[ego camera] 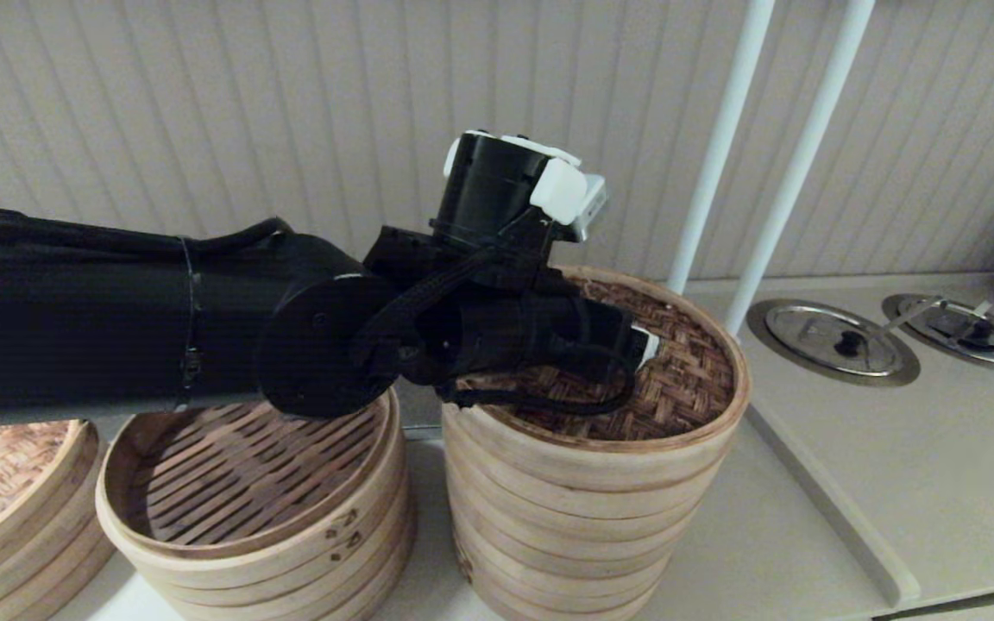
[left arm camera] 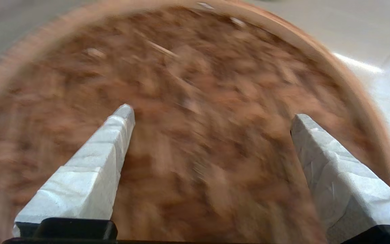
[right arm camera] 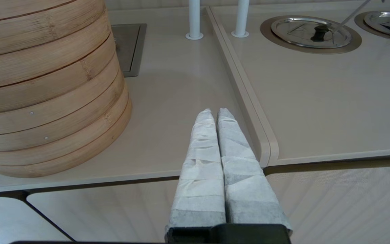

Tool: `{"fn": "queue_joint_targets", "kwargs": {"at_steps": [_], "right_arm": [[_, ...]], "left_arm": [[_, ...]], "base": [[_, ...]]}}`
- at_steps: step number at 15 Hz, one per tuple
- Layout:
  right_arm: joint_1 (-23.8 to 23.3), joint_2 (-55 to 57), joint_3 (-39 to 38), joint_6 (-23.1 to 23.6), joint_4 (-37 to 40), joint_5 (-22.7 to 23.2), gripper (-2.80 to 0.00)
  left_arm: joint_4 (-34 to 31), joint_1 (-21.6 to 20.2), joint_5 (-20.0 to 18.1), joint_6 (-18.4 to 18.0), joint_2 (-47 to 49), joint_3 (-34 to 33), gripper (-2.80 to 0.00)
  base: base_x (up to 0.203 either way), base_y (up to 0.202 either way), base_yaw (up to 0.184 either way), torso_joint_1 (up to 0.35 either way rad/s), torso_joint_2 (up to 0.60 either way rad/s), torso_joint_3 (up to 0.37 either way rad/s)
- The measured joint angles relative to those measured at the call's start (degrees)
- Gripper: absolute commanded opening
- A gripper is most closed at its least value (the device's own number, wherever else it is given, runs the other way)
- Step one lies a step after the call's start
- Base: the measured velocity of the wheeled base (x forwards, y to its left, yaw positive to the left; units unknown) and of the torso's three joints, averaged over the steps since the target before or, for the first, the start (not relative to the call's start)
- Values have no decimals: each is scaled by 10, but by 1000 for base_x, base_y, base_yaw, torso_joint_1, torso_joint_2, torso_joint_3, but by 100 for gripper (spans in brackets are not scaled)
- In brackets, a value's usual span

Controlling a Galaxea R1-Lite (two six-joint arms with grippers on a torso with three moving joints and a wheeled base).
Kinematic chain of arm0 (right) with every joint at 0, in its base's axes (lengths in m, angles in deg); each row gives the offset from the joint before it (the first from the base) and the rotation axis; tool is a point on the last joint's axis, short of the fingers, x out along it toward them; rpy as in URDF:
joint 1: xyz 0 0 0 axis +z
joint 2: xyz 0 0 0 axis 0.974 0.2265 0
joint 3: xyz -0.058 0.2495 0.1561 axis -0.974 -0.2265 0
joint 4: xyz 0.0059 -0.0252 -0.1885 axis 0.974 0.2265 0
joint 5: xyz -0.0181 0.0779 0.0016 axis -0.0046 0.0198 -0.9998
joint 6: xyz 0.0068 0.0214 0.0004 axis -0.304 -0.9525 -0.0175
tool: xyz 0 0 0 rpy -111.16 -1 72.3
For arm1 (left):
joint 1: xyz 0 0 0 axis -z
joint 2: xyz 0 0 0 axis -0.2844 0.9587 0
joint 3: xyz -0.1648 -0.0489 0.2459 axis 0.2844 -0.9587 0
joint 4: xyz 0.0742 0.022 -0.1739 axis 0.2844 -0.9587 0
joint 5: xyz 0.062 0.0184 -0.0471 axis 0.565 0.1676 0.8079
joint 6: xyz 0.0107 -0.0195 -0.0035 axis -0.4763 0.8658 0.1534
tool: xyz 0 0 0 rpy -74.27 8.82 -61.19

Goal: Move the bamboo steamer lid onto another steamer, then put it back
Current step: Pick up the steamer

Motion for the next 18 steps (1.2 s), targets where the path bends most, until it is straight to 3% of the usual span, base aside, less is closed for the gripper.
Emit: {"fn": "queue_joint_targets", "kwargs": {"at_steps": [3, 6, 7, 18], "right_arm": [[0, 0, 0, 0, 0, 0, -280], [0, 0, 0, 0, 0, 0, -280], [0, 0, 0, 0, 0, 0, -280], [0, 0, 0, 0, 0, 0, -280]], "left_arm": [[20, 0, 39, -26, 3, -8, 0], [21, 0, 43, -30, 3, -15, 0], [22, 0, 43, -30, 3, -16, -280], [23, 3, 59, -29, 3, -18, -280]], "base": [[0, 0, 0, 0, 0, 0], [0, 0, 0, 0, 0, 0], [0, 0, 0, 0, 0, 0], [0, 0, 0, 0, 0, 0]]}}
